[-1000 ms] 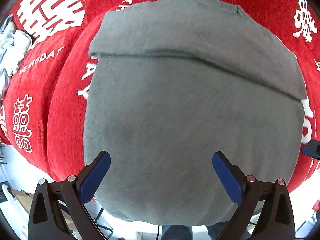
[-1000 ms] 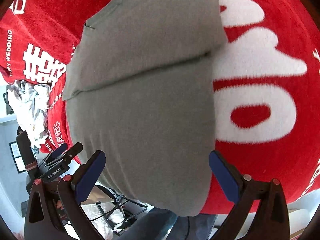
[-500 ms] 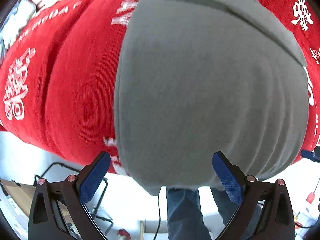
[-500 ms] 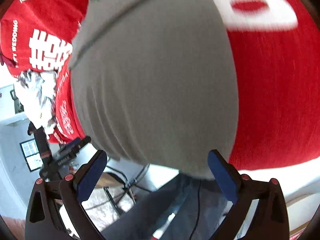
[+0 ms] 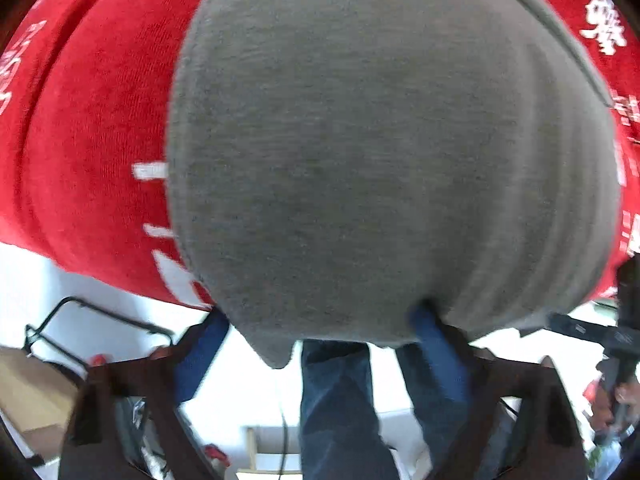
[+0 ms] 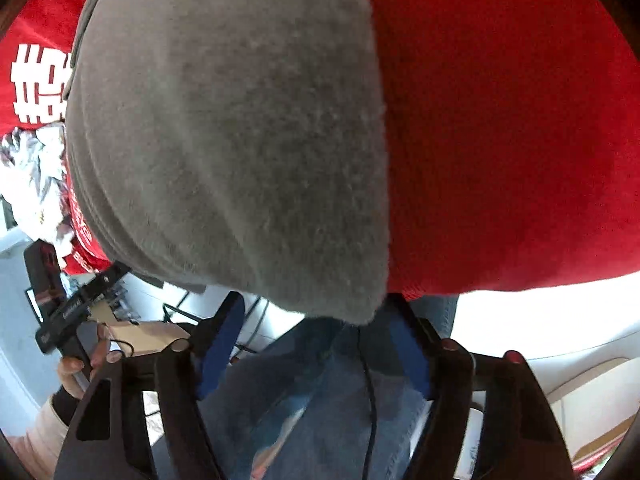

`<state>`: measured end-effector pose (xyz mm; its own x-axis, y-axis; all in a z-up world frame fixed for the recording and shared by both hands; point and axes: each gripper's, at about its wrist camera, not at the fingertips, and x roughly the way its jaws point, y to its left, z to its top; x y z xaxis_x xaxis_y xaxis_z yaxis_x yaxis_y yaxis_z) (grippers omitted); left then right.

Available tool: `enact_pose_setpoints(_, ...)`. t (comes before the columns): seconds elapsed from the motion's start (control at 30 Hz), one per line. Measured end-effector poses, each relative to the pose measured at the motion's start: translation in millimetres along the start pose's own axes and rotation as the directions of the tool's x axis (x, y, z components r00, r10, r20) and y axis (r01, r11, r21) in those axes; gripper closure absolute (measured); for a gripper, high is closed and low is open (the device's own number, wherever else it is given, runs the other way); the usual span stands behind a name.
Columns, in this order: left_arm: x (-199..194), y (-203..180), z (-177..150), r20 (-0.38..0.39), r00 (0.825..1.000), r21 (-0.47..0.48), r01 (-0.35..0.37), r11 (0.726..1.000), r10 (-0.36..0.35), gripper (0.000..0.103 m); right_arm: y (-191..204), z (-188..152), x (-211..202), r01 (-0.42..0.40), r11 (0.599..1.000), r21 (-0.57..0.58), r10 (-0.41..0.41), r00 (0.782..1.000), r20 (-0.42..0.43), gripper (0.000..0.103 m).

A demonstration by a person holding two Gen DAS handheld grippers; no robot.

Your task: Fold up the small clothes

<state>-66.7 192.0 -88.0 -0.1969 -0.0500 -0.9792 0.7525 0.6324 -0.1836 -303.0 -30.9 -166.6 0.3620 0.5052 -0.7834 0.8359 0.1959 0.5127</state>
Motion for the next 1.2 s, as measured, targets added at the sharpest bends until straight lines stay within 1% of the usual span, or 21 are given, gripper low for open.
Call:
enact_pose_setpoints(0.03,-0.4,-2.9,-2.8,0.001,1.000,0.006,0.006,1.000,-0.006,0.044,-0.9,-0.3,0.7,-0.012,1.000,0.012,0.012,1.000,0.004,0.046)
enact_pose_setpoints(0.07,-3.0,-4.7,-4.3,-0.002,1.000,0.026,0.025,0.999,-0.025,0.055,-1.3,-2.7,0.4,-0.026,0.999,0.018,0.026,1.000,0.008,0.060)
enact_pose_setpoints(0.1,-5.8,-6.2,-5.8,-0.008,0.999,0.045,0.043,0.998,-0.042,0.082,-2.9,-5.7,-0.9,-0.051,0.999,0.017,0.051,0.999,0.012,0.088)
enact_pose_setpoints(0.13,-8.9,-7.2,-7.1,-0.011,0.998,0.055,0.065,0.996,-0.064,0.090,-2.6,-10.3,-3.8,-0.068,0.997,0.021,0.068,0.998,0.014,0.089)
enact_pose_setpoints(0.27,-38.3,-7.8,-10.9,0.000,0.992,0.097,0.123,0.988,-0.124,0.090,11.7,-25.8,-26.2,-0.163,0.987,-0.004,0.163,0.986,0.025,0.090)
enact_pose_setpoints(0.33,-55.5,-8.1,-11.4,0.013,0.988,0.110,0.150,0.982,-0.153,0.090,24.4,-28.3,-45.7,-0.229,0.973,-0.016,0.229,0.972,0.049,0.090)
enact_pose_setpoints(0.37,-70.4,-9.8,-9.2,0.029,0.984,0.122,0.171,0.978,-0.175,0.090,30.6,-27.8,-58.2,-0.258,0.966,-0.021,0.258,0.964,0.066,0.090)
enact_pose_setpoints(0.47,-102.3,-17.0,3.8,0.087,0.977,0.170,0.179,0.969,-0.196,0.090,50.5,-15.6,-95.2,-0.351,0.935,-0.047,0.354,0.925,0.140,0.091)
enact_pose_setpoints(0.5,-109.7,-16.7,13.7,0.104,0.974,0.181,0.178,0.967,-0.199,0.090,58.1,-5.5,-109.5,-0.380,0.923,-0.062,0.385,0.907,0.169,0.091)
enact_pose_setpoints(0.6,-130.8,-18.1,52.1,0.175,0.961,0.203,0.176,0.963,-0.213,0.090,76.2,27.5,-137.5,-0.427,0.899,-0.101,0.439,0.870,0.225,0.096)
enact_pose_setpoints(0.67,-139.4,-23.6,87.3,0.217,0.953,0.206,0.169,0.964,-0.213,0.090,84.3,51.8,-153.3,-0.441,0.889,-0.121,0.457,0.854,0.247,0.097)
enact_pose_setpoints(0.77,-138.3,-32.1,130.9,0.257,0.947,0.206,0.143,0.968,-0.195,0.090,94.2,95.6,-171.5,-0.424,0.895,-0.136,0.445,0.854,0.270,0.097)
enact_pose_setpoints(0.87,-125.1,-36.8,172.5,0.252,0.953,0.185,0.125,0.975,-0.170,0.090,101.8,132.2,-176.8,-0.372,0.921,-0.119,0.390,0.879,0.274,0.097)
enact_pose_setpoints(0.9,-121.0,-36.1,177.2,0.252,0.955,0.184,0.110,0.977,-0.155,0.090,100.3,139.2,-179.0,-0.350,0.930,-0.113,0.368,0.890,0.268,0.097)
enact_pose_setpoints(0.97,-113.9,-40.6,187.9,0.262,0.959,0.177,0.063,0.982,-0.109,0.090,101.6,151.6,-176.7,-0.283,0.952,-0.117,0.304,0.918,0.255,0.095)
enact_pose_setpoints(1.03,-112.0,-39.6,199.1,0.248,0.963,0.156,0.065,0.986,-0.102,0.090,116.4,160.2,-166.8,-0.181,0.972,-0.149,0.213,0.947,0.242,0.093)
enact_pose_setpoints(1.07,-107.8,-40.4,199.8,0.239,0.965,0.145,0.072,0.987,-0.106,0.090,120.3,157.4,-163.8,-0.118,0.976,-0.181,0.159,0.961,0.227,0.087)
enact_pose_setpoints(1.1,-105.8,-37.8,201.7,0.226,0.969,0.136,0.073,0.988,-0.103,0.090,126.0,153.9,-159.6,-0.054,0.974,-0.222,0.102,0.972,0.210,0.065)
enact_pose_setpoints(1.13,-103.5,-36.5,204.5,0.215,0.972,0.133,0.066,0.989,-0.094,0.090,133.1,149.6,-154.3,0.001,0.965,-0.264,0.054,0.978,0.201,0.033)
enact_pose_setpoints(1.17,-102.6,-36.1,204.9,0.204,0.976,0.133,0.054,0.990,-0.081,0.090,141.7,144.0,-146.6,0.044,0.949,-0.311,0.016,0.982,0.189,0.026)
enact_pose_setpoints(1.2,-102.8,-35.2,204.6,0.196,0.978,0.130,0.043,0.991,-0.069,0.090,145.3,139.2,-142.1,0.060,0.939,-0.340,0.002,0.984,0.178,0.026)
